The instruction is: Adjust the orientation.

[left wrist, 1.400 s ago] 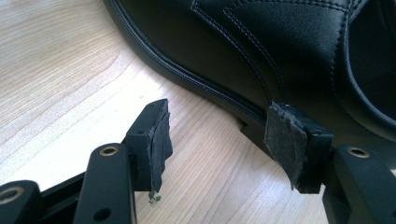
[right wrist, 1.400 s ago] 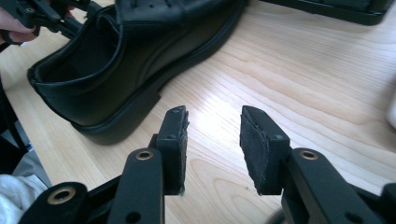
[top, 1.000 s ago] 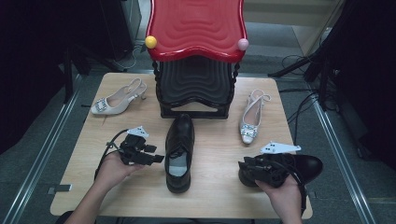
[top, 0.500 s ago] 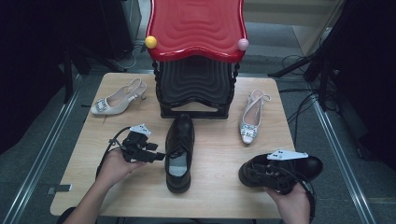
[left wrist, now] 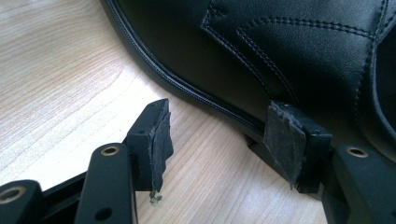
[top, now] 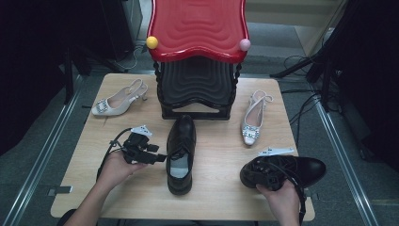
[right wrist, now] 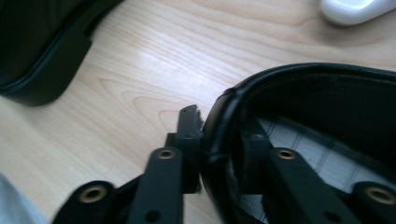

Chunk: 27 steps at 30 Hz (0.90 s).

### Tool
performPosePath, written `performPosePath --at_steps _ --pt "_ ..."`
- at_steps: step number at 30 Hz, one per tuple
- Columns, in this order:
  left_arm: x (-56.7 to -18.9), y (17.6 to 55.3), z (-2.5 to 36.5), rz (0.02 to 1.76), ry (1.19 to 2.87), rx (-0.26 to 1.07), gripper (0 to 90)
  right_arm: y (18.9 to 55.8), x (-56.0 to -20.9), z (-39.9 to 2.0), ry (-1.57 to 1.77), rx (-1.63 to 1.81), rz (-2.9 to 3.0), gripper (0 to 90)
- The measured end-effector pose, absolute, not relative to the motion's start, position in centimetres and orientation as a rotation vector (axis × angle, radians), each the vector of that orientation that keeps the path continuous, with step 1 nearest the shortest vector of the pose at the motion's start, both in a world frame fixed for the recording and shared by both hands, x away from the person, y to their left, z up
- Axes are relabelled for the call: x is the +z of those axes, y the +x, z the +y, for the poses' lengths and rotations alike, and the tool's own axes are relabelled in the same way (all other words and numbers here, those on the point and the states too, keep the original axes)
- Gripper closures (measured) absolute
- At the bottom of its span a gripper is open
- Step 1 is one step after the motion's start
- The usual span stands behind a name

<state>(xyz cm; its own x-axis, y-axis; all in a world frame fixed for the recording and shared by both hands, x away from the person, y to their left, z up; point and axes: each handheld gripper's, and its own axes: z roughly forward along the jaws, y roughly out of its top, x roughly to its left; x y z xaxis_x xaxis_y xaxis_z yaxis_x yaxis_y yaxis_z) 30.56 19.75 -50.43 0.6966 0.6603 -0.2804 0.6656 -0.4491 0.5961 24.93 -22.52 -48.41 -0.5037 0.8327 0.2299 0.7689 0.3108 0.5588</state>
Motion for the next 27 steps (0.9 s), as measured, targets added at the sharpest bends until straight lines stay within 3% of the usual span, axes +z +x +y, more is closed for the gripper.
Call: performPosePath --at_steps 10,27 --pt "-50.4 30.6 19.7 1.009 2.202 -0.011 41.1 24.4 -46.3 -22.0 1.525 1.024 2.398 82.8" --pt "-50.4 30.5 19.8 1.006 2.206 -0.014 41.1 23.5 -45.1 -15.6 1.371 1.022 2.508 82.6"
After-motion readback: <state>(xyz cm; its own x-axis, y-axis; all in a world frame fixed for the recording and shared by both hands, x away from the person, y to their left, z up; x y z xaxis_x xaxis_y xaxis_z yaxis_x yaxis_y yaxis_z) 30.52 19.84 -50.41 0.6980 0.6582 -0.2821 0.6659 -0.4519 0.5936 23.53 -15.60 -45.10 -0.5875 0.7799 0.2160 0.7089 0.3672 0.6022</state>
